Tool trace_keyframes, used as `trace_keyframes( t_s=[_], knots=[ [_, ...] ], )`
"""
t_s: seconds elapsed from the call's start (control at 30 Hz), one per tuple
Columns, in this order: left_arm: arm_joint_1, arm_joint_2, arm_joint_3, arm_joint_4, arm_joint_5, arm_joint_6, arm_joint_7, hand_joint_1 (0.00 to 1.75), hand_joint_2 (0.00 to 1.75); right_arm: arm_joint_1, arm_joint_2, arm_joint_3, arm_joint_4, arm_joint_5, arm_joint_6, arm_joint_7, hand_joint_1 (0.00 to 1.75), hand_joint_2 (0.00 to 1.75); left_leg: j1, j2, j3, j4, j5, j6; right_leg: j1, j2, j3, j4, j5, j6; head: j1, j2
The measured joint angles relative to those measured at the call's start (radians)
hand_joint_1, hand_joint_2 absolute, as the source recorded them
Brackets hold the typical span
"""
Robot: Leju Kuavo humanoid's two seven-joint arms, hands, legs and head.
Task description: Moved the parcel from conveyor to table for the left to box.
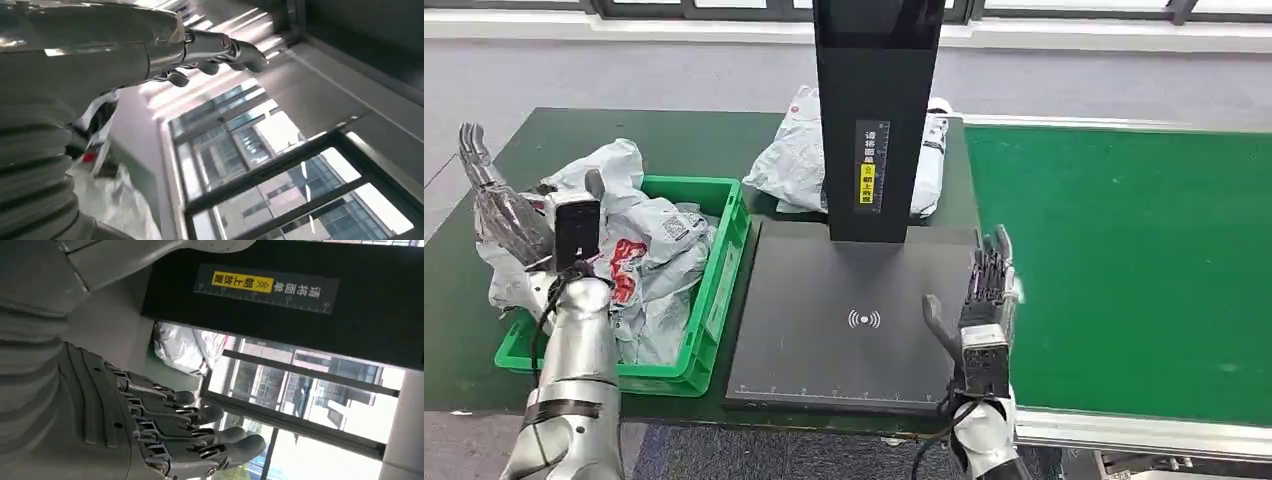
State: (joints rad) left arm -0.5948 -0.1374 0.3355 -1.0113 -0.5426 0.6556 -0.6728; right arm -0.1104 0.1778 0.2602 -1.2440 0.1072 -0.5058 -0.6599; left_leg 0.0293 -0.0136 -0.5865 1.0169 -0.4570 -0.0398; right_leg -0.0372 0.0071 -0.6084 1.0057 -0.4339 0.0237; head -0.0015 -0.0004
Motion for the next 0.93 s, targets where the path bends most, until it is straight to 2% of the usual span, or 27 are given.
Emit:
trace_keyframes(
  t_s=[0.07,0.17,0.3,0.4,0.57,0.73,0.83,0.93],
  knots=[
    [0.009,-0.007,-0.089,-0.001,0.099,-0.067,0.035,0.0,1.75,-0.006,0.001,0.011,0.0,0.016,-0.007,0.011,0.0,1.75,0.0,-0.002,-0.001,0.0,0.0,0.0,0.0,-0.002,0.0,0.0,0.0,0.0,0.0,0.0],
    [0.044,-0.045,-0.285,-0.015,0.209,-0.16,0.032,0.0,1.75,-0.039,0.014,0.037,0.006,0.074,-0.014,0.064,0.0,1.75,0.0,-0.004,-0.003,0.0,0.0,0.0,0.0,-0.003,0.001,0.0,0.0,0.0,0.0,0.0],
    [0.074,-0.098,-0.489,-0.005,0.264,-0.183,0.022,0.0,1.75,-0.079,0.034,0.063,0.032,0.121,-0.029,0.108,0.0,1.75,-0.001,-0.003,-0.003,0.001,-0.001,0.002,-0.001,-0.002,0.001,-0.001,0.0,0.001,0.0,0.0],
    [0.079,-0.118,-0.583,0.025,0.286,-0.182,0.006,0.0,1.75,-0.095,0.044,0.066,0.049,0.129,-0.034,0.109,0.0,1.75,-0.001,-0.003,-0.003,0.001,-0.001,0.002,-0.001,-0.003,0.0,-0.001,0.0,0.001,0.0,0.0],
    [0.079,-0.137,-0.655,0.068,0.335,-0.205,-0.005,0.0,1.75,-0.103,0.047,0.072,0.071,0.135,-0.058,0.109,0.0,1.75,0.0,-0.003,-0.003,0.001,-0.001,0.001,0.0,-0.003,0.0,-0.001,-0.001,0.001,0.0,0.0],
    [0.067,-0.174,-0.677,0.164,0.359,-0.144,-0.025,0.0,1.75,-0.12,0.056,0.072,0.106,0.142,-0.111,0.097,0.0,1.75,0.0,-0.003,-0.003,0.001,-0.001,0.001,0.0,-0.002,0.0,-0.001,0.0,0.001,0.0,0.0],
    [0.034,-0.199,-0.678,0.241,0.391,-0.09,-0.028,0.0,1.75,-0.143,0.065,0.072,0.137,0.203,-0.151,0.148,0.0,1.75,0.0,-0.003,-0.003,0.001,-0.001,0.001,-0.001,-0.002,0.0,-0.001,0.0,0.001,0.0,0.0],
    [-0.004,-0.213,-0.678,0.321,0.413,-0.048,-0.028,0.0,1.75,-0.19,0.072,0.076,0.184,0.292,-0.145,0.235,0.0,1.75,0.0,-0.003,-0.003,0.001,0.0,0.001,0.0,-0.002,0.0,-0.001,0.0,0.001,0.0,0.0]
  ],
)
